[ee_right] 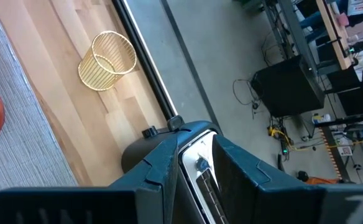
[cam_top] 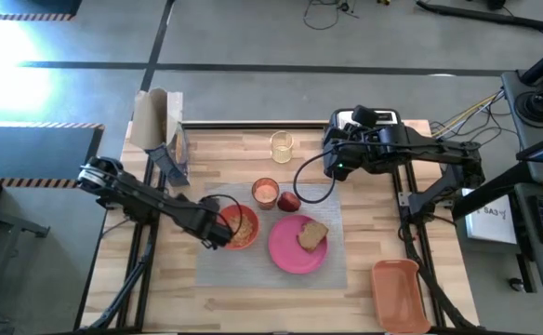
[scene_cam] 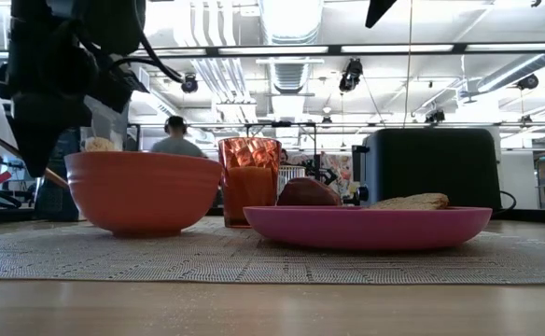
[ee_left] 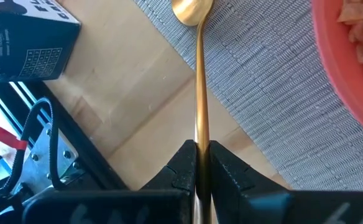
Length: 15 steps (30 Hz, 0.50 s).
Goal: Arrange a breakfast setting
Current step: Put the yellow spoon from the orange cup on the gray placemat
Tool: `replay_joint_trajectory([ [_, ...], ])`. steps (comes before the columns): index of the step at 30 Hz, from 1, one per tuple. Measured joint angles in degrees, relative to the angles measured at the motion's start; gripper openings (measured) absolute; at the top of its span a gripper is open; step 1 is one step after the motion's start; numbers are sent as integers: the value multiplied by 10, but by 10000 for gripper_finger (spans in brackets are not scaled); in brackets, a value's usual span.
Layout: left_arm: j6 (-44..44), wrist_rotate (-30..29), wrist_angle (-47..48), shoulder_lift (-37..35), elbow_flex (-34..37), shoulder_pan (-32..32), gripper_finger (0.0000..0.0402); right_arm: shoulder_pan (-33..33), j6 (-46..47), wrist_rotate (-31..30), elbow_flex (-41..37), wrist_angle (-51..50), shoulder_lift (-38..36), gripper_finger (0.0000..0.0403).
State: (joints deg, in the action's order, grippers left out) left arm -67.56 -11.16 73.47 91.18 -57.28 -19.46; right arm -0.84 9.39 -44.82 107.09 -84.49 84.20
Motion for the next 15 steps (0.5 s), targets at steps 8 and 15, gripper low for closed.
replay_joint_trajectory([
  [8, -14, 0, 0, 36, 0, 0, 9, 0, 0, 0, 0, 0, 0, 91],
  [15, -21, 4, -18, 56, 1, 0, 29, 0, 0, 0, 0, 0, 0, 91],
])
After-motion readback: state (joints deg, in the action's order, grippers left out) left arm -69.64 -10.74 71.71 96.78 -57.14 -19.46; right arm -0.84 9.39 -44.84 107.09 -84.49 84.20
